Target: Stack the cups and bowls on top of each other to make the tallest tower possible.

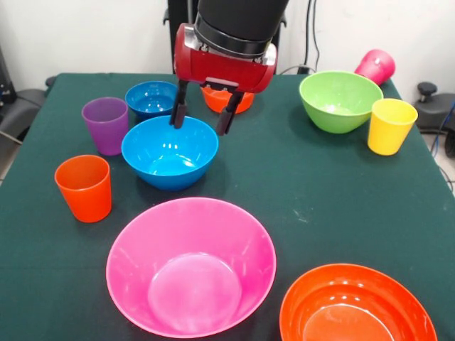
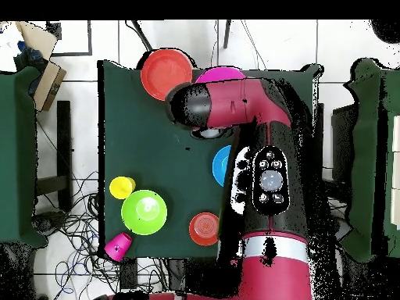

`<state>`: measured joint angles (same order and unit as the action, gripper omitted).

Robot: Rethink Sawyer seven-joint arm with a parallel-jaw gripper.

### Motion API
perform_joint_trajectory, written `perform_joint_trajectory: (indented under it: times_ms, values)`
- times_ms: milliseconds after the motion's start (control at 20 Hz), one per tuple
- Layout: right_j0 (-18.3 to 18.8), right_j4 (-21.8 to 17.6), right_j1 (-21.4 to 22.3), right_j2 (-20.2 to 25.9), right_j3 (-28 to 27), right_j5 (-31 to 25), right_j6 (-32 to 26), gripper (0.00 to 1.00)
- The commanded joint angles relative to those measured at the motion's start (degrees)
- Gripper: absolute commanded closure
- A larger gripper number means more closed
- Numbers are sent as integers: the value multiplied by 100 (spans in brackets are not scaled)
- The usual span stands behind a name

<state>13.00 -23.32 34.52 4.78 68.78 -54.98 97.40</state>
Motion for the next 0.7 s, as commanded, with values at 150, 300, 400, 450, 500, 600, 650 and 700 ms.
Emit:
perform_joint_trajectory:
  times_ms: [150, 300, 400, 450, 500, 600, 650, 700]
  values:
    - [-176, -106, -521, 418, 327, 205, -83, 0]
    - [-207, -119, -546, 401, 291, 195, -61, 0]
    - [-220, -119, -567, 399, 261, 176, -58, 0]
    - [-224, -117, -576, 401, 248, 170, -61, 0]
    - [-234, -116, -594, 399, 220, 157, -57, 0]
    - [-245, -116, -618, 397, 191, 149, -57, 0]
    - [-248, -115, -628, 396, 175, 143, -63, 0]
    - [-249, -114, -637, 398, 164, 135, -73, 0]
